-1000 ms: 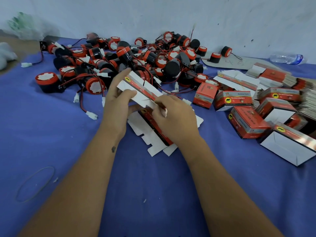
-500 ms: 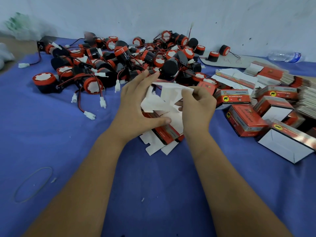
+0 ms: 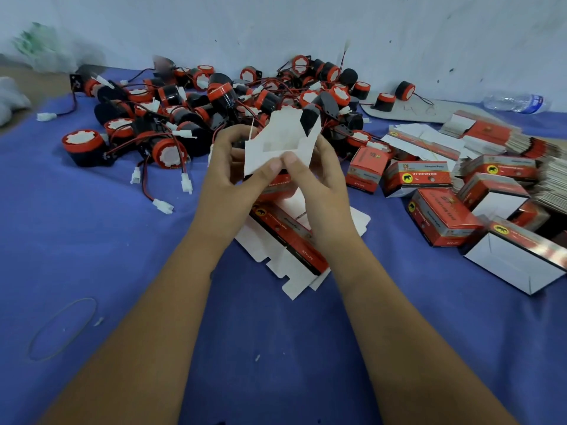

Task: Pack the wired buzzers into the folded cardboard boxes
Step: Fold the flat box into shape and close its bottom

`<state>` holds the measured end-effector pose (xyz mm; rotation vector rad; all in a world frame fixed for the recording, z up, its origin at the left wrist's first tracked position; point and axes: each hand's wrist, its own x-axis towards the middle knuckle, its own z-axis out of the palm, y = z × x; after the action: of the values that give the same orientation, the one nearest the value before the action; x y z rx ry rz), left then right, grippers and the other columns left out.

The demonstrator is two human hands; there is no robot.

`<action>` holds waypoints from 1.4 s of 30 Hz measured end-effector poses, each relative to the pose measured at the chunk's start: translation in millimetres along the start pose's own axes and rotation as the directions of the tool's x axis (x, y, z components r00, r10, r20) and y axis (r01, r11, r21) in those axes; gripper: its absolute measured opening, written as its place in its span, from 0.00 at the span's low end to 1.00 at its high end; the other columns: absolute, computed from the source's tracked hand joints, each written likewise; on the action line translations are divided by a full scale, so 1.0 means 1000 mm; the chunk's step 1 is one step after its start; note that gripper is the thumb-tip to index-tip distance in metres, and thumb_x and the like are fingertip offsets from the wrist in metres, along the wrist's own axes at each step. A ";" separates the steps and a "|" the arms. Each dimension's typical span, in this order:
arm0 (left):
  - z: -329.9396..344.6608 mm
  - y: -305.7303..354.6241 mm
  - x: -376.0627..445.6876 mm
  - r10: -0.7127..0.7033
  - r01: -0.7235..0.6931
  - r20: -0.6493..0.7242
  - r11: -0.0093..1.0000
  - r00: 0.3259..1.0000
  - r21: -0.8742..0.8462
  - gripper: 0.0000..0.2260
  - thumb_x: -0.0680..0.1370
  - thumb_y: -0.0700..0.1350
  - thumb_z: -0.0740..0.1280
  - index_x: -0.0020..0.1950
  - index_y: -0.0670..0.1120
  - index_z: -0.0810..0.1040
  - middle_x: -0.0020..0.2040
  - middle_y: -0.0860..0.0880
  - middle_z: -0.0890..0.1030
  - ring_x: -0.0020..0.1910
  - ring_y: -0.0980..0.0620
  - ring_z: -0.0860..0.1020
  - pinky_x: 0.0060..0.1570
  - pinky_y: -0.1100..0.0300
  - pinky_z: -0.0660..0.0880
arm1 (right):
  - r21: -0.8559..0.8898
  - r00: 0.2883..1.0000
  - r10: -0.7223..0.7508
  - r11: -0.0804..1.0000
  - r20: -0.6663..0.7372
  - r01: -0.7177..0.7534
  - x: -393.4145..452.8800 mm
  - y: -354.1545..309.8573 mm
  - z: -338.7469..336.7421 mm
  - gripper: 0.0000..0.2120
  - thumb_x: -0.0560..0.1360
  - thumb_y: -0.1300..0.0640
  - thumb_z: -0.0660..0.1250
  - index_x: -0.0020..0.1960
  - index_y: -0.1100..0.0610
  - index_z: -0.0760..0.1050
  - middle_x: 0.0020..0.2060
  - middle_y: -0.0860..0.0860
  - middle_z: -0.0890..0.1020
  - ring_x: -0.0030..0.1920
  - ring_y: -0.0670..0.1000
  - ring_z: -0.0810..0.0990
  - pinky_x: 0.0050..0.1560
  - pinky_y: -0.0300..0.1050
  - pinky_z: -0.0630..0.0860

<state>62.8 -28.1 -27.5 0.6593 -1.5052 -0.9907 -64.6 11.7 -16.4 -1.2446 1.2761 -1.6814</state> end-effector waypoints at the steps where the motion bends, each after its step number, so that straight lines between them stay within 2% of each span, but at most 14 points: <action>1: 0.000 0.000 0.000 -0.022 0.022 0.010 1.000 1.000 -0.013 0.18 0.72 0.56 0.72 0.59 0.65 0.71 0.60 0.50 0.79 0.60 0.52 0.78 0.54 0.57 0.79 | -0.041 1.000 0.004 0.999 -0.016 -0.004 -0.001 0.000 0.000 0.27 0.72 0.47 0.68 0.70 0.50 0.69 0.66 0.49 0.75 0.66 0.49 0.73 0.68 0.54 0.71; 3: 0.000 0.000 -0.001 -0.075 0.077 0.033 0.996 0.997 -0.054 0.17 0.72 0.57 0.72 0.57 0.68 0.71 0.60 0.50 0.80 0.60 0.50 0.79 0.57 0.52 0.79 | -0.093 0.998 0.015 0.995 -0.059 -0.020 -0.001 -0.001 0.001 0.26 0.70 0.44 0.68 0.67 0.50 0.72 0.64 0.50 0.75 0.66 0.51 0.72 0.67 0.55 0.70; 6: 0.002 0.000 -0.001 -0.150 0.161 0.074 0.973 0.986 -0.163 0.20 0.71 0.54 0.74 0.58 0.61 0.70 0.59 0.45 0.81 0.57 0.46 0.81 0.54 0.46 0.80 | -0.086 0.996 0.015 0.996 -0.092 -0.023 -0.001 -0.003 0.001 0.23 0.69 0.44 0.67 0.61 0.51 0.74 0.61 0.52 0.75 0.66 0.55 0.71 0.67 0.58 0.69; 9: 0.004 -0.003 -0.001 -0.217 0.237 0.107 0.939 0.970 -0.248 0.22 0.71 0.49 0.74 0.60 0.55 0.67 0.55 0.47 0.83 0.52 0.45 0.83 0.47 0.49 0.81 | -0.046 0.993 0.045 0.998 -0.110 -0.051 -0.002 -0.003 0.005 0.19 0.68 0.46 0.66 0.56 0.52 0.75 0.59 0.55 0.76 0.65 0.58 0.71 0.65 0.61 0.70; 13: 0.009 -0.006 -0.002 -0.240 0.253 0.082 0.932 0.967 -0.259 0.21 0.72 0.44 0.71 0.58 0.52 0.64 0.48 0.52 0.83 0.46 0.49 0.83 0.42 0.54 0.80 | -0.002 0.992 0.089 0.996 -0.085 -0.089 -0.005 -0.003 0.011 0.10 0.69 0.54 0.63 0.48 0.43 0.75 0.57 0.54 0.78 0.60 0.58 0.75 0.59 0.63 0.75; 16: 0.011 -0.006 -0.002 -0.248 0.260 0.079 0.923 0.966 -0.283 0.18 0.73 0.57 0.69 0.57 0.54 0.66 0.48 0.54 0.82 0.46 0.51 0.82 0.41 0.56 0.80 | 0.000 0.996 0.081 0.997 -0.032 -0.081 -0.006 0.001 0.008 0.22 0.73 0.63 0.60 0.43 0.33 0.76 0.48 0.46 0.81 0.48 0.50 0.80 0.50 0.55 0.79; 19: 0.011 -0.005 0.002 -0.300 0.300 0.060 0.875 0.952 -0.380 0.22 0.80 0.63 0.55 0.62 0.49 0.73 0.52 0.50 0.84 0.50 0.50 0.83 0.42 0.58 0.79 | 0.039 0.991 0.130 0.991 0.001 -0.130 -0.004 0.002 0.006 0.32 0.74 0.68 0.58 0.38 0.27 0.76 0.37 0.36 0.81 0.41 0.46 0.78 0.43 0.48 0.76; 21: 0.009 -0.007 0.003 -0.291 0.312 0.116 0.861 0.950 -0.403 0.20 0.84 0.57 0.53 0.67 0.47 0.73 0.58 0.47 0.83 0.56 0.47 0.82 0.48 0.56 0.80 | 0.050 0.991 0.136 0.989 0.000 -0.136 -0.003 0.002 0.006 0.33 0.74 0.69 0.57 0.37 0.28 0.77 0.39 0.41 0.81 0.42 0.49 0.77 0.44 0.49 0.74; 23: 0.008 -0.009 0.001 -0.272 0.317 0.171 0.877 0.947 -0.360 0.16 0.83 0.55 0.56 0.67 0.53 0.75 0.61 0.49 0.82 0.60 0.47 0.80 0.52 0.56 0.79 | 0.071 0.990 0.139 0.988 -0.012 -0.137 -0.003 0.003 0.006 0.32 0.73 0.69 0.57 0.38 0.29 0.77 0.44 0.48 0.80 0.44 0.53 0.77 0.45 0.51 0.74; 25: 0.008 -0.008 0.000 -0.256 0.301 0.177 0.902 0.950 -0.309 0.13 0.80 0.56 0.59 0.61 0.59 0.77 0.59 0.52 0.82 0.57 0.52 0.80 0.50 0.59 0.78 | 0.085 0.988 0.155 0.985 -0.020 -0.153 -0.003 0.003 0.005 0.32 0.73 0.68 0.57 0.38 0.28 0.76 0.45 0.49 0.80 0.45 0.54 0.77 0.45 0.52 0.75; 29: 0.007 -0.005 0.001 -0.256 0.301 0.185 0.910 0.949 -0.286 0.11 0.80 0.54 0.61 0.59 0.59 0.78 0.57 0.51 0.82 0.53 0.52 0.81 0.47 0.58 0.79 | 0.086 0.984 0.175 0.981 -0.020 -0.173 -0.002 0.004 0.005 0.30 0.73 0.66 0.57 0.39 0.28 0.76 0.50 0.53 0.81 0.48 0.56 0.79 0.51 0.61 0.78; 33: 0.006 -0.003 -0.001 -0.261 0.317 0.208 0.894 0.943 -0.316 0.11 0.80 0.54 0.60 0.57 0.60 0.80 0.54 0.52 0.83 0.50 0.54 0.82 0.44 0.58 0.80 | 0.089 0.984 0.177 0.981 -0.015 -0.175 -0.001 0.005 0.004 0.27 0.75 0.62 0.59 0.39 0.28 0.77 0.47 0.49 0.82 0.48 0.55 0.81 0.53 0.58 0.78; 37: 0.006 -0.002 -0.002 -0.246 0.313 0.237 0.899 0.940 -0.306 0.11 0.81 0.53 0.60 0.57 0.60 0.80 0.52 0.53 0.84 0.49 0.55 0.83 0.42 0.61 0.79 | 0.075 0.982 0.171 0.983 -0.083 -0.165 0.000 0.007 0.006 0.15 0.81 0.51 0.60 0.43 0.33 0.76 0.52 0.48 0.82 0.55 0.53 0.81 0.59 0.61 0.77; 42: 0.004 -0.002 -0.002 -0.231 0.293 0.233 0.913 0.945 -0.283 0.12 0.81 0.53 0.61 0.61 0.57 0.79 0.54 0.51 0.83 0.51 0.53 0.82 0.46 0.61 0.79 | 0.069 0.980 0.155 0.987 -0.123 -0.147 0.000 0.006 0.007 0.16 0.81 0.52 0.59 0.40 0.34 0.75 0.49 0.46 0.82 0.55 0.53 0.81 0.59 0.60 0.76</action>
<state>58.9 -26.3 -30.3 0.5550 -1.4039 -1.5058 -57.6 7.8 -21.5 -0.9926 1.3504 -1.6987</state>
